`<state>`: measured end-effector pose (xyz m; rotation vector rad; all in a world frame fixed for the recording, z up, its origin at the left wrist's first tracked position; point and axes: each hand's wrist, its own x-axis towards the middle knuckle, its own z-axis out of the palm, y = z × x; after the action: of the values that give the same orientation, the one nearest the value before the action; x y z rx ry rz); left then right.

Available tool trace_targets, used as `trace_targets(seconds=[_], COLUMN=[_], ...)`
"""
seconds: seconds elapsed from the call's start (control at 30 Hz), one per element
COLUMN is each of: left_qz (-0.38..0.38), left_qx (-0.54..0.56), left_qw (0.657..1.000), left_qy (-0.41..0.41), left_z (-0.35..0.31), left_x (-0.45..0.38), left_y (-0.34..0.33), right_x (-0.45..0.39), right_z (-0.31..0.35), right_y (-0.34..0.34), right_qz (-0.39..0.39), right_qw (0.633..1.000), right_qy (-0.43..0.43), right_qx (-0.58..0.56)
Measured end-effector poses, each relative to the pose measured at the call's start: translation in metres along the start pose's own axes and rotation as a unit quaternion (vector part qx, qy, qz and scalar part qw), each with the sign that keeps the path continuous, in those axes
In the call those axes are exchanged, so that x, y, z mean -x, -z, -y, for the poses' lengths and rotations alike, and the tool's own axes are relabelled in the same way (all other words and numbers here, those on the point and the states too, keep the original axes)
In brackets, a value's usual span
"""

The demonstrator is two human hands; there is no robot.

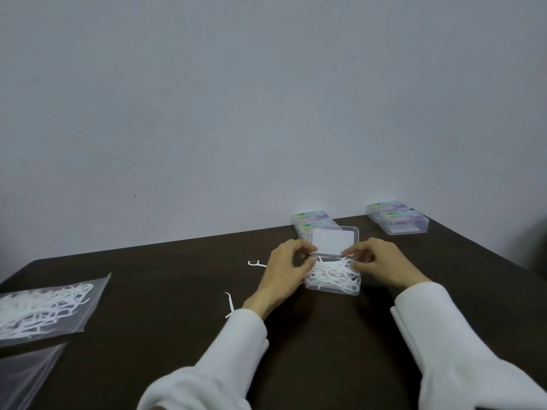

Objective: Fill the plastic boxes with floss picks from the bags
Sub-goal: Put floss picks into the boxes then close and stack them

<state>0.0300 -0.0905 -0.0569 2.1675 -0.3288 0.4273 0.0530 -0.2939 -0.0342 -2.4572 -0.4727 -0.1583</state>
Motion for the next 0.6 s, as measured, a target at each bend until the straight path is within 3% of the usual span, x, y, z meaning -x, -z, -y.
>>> trace_targets(seconds=[0.13,0.4,0.6], left_qz=[0.042,0.033,0.033], left_qx=[0.018,0.041,0.054], left_qw=[0.998,0.999,0.998], left_qy=[0.031,0.006,0.008], left_z=[0.0066,0.0007,-0.0022], left_x=[0.0034,0.0055,0.0046], left_y=[0.0104,0.0093,0.0053], right_x=[-0.0008,0.0008,0.001], right_z=[0.001,0.0058,0.0014], right_y=[-0.0027,-0.0011,0.0016], right_qz=[-0.006,0.018,-0.017], right_qw=[0.999,0.999,0.999], right_qy=[0.003,0.011,-0.01], right_qx=[0.032,0.033,0.04])
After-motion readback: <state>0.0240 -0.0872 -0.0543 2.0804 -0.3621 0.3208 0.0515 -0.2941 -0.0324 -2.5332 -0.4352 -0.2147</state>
